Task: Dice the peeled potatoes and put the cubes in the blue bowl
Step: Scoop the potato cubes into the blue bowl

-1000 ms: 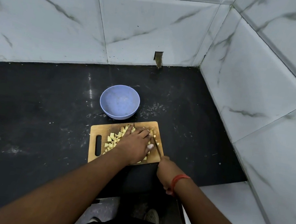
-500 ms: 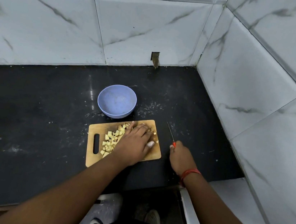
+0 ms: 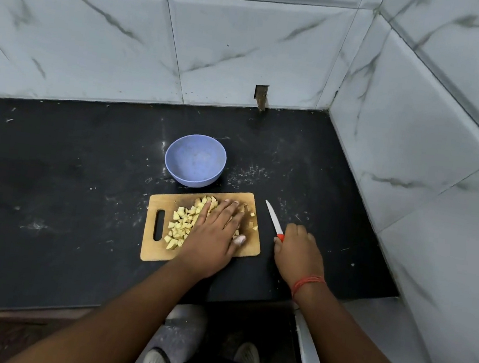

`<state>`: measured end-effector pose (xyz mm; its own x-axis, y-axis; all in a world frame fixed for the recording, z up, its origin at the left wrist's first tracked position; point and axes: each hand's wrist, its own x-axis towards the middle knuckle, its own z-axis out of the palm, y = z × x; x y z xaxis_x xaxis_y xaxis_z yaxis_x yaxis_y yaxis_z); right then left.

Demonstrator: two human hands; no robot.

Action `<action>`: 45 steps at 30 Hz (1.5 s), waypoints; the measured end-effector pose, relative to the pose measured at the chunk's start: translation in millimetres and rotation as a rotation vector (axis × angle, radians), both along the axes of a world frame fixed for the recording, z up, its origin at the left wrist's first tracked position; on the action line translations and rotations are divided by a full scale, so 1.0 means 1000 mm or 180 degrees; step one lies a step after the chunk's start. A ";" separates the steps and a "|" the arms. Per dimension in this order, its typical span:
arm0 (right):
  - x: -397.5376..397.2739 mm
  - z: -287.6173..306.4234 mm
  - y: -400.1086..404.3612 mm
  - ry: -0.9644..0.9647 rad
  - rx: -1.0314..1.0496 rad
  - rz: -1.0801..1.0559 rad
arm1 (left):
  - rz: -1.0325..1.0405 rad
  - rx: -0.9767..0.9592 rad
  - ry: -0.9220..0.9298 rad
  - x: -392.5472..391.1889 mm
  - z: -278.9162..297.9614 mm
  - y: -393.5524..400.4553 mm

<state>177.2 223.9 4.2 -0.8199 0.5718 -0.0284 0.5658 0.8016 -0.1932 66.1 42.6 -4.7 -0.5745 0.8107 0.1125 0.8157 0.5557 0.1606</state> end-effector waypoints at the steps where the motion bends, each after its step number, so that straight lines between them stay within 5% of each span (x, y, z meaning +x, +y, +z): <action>1: -0.001 0.001 0.000 0.0158 0.0071 0.0114 | 0.0041 0.0032 -0.0001 0.001 0.000 -0.002; 6: -0.014 0.001 -0.013 0.0950 -0.0456 0.0966 | 0.0392 0.0175 -0.0007 0.001 -0.010 -0.031; 13: -0.059 -0.011 -0.029 0.0221 -0.0542 0.1639 | 0.1092 0.0300 -0.0227 -0.008 -0.023 -0.072; 23: -0.101 -0.024 -0.050 0.0172 -0.0247 0.2125 | 0.0491 0.0127 -0.0643 -0.047 -0.029 -0.066; 32: -0.109 -0.031 -0.059 0.0918 -0.0102 0.2039 | 0.0090 0.0726 -0.0633 -0.068 -0.041 -0.052; 40: -0.118 -0.036 -0.058 0.1075 -0.0125 0.2002 | 0.0219 0.0776 -0.0549 -0.072 -0.039 -0.043; 45: -0.131 -0.027 -0.059 0.0928 -0.0447 0.1785 | 0.0388 0.1019 -0.0992 -0.078 -0.032 -0.036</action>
<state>46.3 165.2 -22.5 -0.9784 0.0615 0.1972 -0.0231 0.9162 -0.4002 -12.4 6.9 -36.3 -0.7096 0.6878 0.1531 0.6331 0.5270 0.5670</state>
